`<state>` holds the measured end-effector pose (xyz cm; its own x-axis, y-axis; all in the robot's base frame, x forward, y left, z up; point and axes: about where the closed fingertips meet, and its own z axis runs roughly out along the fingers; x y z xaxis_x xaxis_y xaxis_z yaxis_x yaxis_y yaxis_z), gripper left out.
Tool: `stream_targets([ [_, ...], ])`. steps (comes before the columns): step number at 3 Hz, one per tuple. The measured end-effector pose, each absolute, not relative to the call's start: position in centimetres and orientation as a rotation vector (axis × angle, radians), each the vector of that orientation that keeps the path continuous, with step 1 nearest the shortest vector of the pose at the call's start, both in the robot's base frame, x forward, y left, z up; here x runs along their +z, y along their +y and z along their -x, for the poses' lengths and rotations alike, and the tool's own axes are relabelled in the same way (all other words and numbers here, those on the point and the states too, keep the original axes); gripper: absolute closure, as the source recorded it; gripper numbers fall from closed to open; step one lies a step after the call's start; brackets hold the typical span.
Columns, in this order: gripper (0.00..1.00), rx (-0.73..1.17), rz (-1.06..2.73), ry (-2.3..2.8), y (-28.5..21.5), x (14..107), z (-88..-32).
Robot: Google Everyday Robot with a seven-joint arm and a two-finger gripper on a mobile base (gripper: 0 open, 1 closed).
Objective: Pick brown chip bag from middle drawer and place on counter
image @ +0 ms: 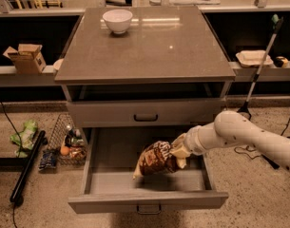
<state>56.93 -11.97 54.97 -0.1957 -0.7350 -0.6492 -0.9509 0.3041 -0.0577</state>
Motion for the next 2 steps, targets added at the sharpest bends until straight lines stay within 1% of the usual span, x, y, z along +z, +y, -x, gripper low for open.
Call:
stream_targets([
  [1,1.00,0.439,1.526,1.928,-13.0,59.4,-56.3],
  [2,1.00,0.314,1.523,1.866,-15.8,66.5,-55.4],
])
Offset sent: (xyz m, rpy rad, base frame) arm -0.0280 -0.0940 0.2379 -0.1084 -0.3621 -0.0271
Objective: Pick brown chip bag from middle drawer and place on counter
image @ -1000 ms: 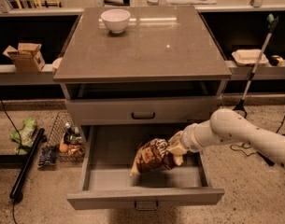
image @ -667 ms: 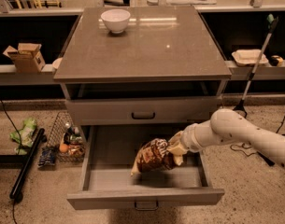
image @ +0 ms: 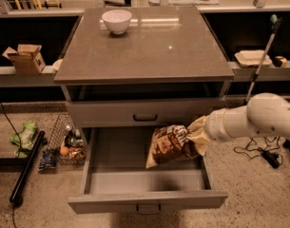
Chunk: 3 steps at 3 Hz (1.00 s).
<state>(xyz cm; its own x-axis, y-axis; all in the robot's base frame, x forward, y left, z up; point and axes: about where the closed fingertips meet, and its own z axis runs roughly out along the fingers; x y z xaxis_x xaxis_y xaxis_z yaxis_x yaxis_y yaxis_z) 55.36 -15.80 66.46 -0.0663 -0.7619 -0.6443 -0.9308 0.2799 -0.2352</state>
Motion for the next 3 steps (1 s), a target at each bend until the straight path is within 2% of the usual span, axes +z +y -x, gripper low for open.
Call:
stream_targets([
  [1,1.00,0.140,1.511,1.812,-19.0,75.7,-55.9],
  [3,1.00,0.103,1.512,1.763,-19.4,77.9,-56.7],
])
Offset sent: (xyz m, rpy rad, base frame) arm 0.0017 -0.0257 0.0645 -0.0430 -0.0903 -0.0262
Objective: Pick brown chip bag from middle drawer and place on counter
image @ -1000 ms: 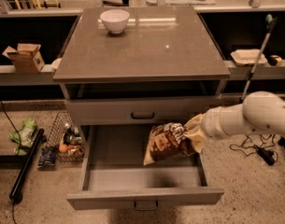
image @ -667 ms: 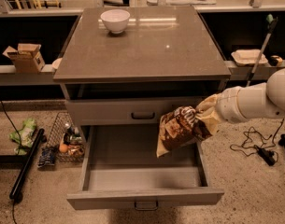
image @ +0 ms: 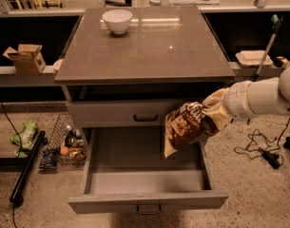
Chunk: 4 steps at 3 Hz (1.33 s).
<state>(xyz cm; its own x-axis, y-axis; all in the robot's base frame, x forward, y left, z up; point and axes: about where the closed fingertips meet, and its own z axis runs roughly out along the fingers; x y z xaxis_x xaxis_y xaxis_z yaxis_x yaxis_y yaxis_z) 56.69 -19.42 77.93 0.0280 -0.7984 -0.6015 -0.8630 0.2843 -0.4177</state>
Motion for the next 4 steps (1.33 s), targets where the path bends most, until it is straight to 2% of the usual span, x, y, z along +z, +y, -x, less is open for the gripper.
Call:
stream_targets([
  [3,1.00,-0.254,1.585,1.539,-23.5,98.8,-61.6],
  [4,1.00,-0.276,1.567,1.515,-23.6,100.7,-62.0],
])
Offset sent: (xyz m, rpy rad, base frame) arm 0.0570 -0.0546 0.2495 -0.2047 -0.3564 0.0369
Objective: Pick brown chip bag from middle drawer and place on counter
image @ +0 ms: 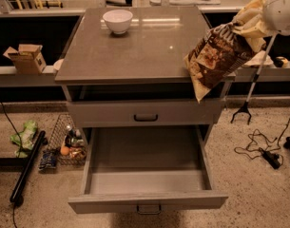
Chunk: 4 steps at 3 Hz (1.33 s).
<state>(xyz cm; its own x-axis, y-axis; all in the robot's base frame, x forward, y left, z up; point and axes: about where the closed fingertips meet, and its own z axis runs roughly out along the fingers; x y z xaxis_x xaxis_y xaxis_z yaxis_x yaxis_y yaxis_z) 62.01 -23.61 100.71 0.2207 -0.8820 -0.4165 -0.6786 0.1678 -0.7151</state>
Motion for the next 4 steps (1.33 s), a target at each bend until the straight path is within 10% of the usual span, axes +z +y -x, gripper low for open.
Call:
stream_targets([
  [4,1.00,-0.258,1.347,1.465,-23.9,102.9,-73.8],
])
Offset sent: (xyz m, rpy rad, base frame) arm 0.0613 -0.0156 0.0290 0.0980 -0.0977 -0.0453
